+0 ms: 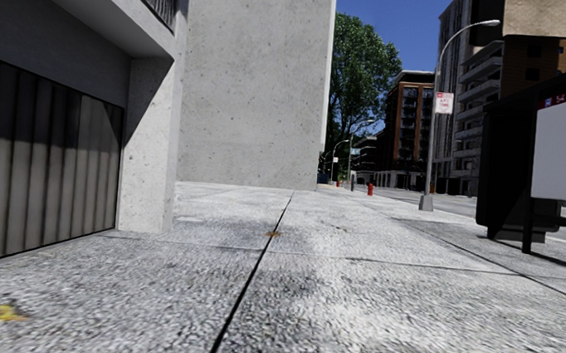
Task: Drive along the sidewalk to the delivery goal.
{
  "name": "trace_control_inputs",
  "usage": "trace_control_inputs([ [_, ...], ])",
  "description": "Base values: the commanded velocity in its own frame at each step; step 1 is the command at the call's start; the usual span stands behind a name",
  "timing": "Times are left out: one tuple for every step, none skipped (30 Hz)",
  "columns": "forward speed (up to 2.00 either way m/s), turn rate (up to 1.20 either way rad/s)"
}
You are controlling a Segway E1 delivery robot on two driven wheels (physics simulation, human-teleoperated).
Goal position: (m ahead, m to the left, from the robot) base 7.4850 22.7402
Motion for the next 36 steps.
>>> trace_control_inputs([
  [2.0,0.0],
  [2.0,0.0],
  [2.0,0.0],
  [2.0,0.0],
  [2.0,0.0],
  [2.0,0.0],
  [2.0,0.0],
  [2.0,0.0],
  [2.0,0.0],
  [2.0,0.0],
  [2.0,0.0],
  [2.0,0.0],
  [2.0,0.0],
  [2.0,0.0],
  [2.0,0.0],
  [2.0,0.0],
  [2.0,0.0],
  [2.0,0.0],
  [2.0,0.0],
  [2.0,0.0],
  [2.0,0.0],
  [2.0,0.0],
  [2.0,0.0],
  [2.0,0.0],
  [2.0,0.0],
  [2.0,0.0],
  [2.0,0.0],
  [2.0,0.0],
  [2.0,0.0],
  [2.0,0.0],
  [2.0,0.0],
  [2.0,0.0],
  [2.0,0.0],
  [2.0,0.06],
  [2.0,0.06],
  [2.0,0.22],
])
